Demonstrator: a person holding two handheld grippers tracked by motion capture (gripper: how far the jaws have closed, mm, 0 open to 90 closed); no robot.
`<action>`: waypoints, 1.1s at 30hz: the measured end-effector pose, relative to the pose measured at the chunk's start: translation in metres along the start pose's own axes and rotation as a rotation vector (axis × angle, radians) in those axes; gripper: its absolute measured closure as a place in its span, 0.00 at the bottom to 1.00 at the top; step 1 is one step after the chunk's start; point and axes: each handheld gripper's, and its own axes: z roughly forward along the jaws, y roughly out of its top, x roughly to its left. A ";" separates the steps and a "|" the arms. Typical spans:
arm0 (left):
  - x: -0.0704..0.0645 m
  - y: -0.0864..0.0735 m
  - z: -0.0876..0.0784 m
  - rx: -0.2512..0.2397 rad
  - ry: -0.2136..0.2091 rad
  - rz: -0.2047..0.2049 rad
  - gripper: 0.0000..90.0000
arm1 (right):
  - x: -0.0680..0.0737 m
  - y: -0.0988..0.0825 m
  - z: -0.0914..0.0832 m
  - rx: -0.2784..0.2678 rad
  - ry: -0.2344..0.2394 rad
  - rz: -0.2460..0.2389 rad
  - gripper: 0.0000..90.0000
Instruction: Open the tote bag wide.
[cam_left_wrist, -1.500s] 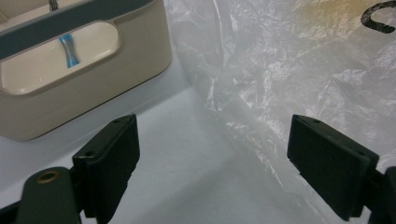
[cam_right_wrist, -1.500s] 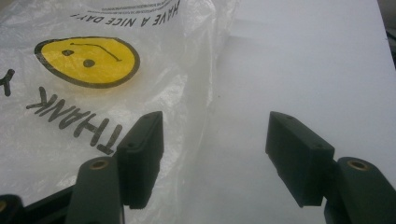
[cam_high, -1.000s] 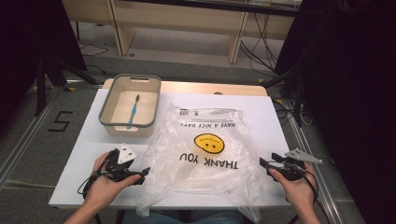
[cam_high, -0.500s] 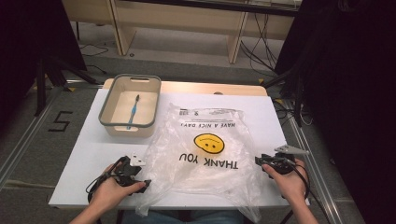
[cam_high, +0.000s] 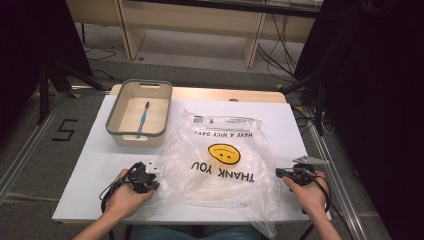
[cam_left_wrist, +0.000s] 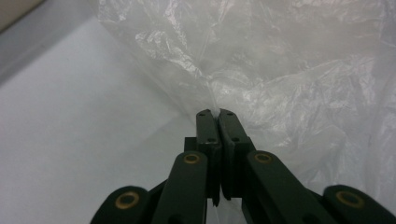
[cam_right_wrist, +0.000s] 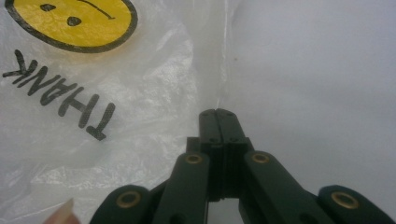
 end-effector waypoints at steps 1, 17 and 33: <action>0.001 0.002 0.000 -0.007 0.006 0.000 0.98 | 0.000 0.000 -0.001 -0.004 -0.002 0.002 1.00; 0.024 0.039 0.012 -0.087 0.117 0.010 0.99 | 0.014 -0.012 -0.030 -0.006 0.014 0.017 1.00; 0.027 0.057 0.017 -0.186 0.209 0.054 0.89 | 0.036 -0.021 -0.046 0.026 0.025 -0.074 0.83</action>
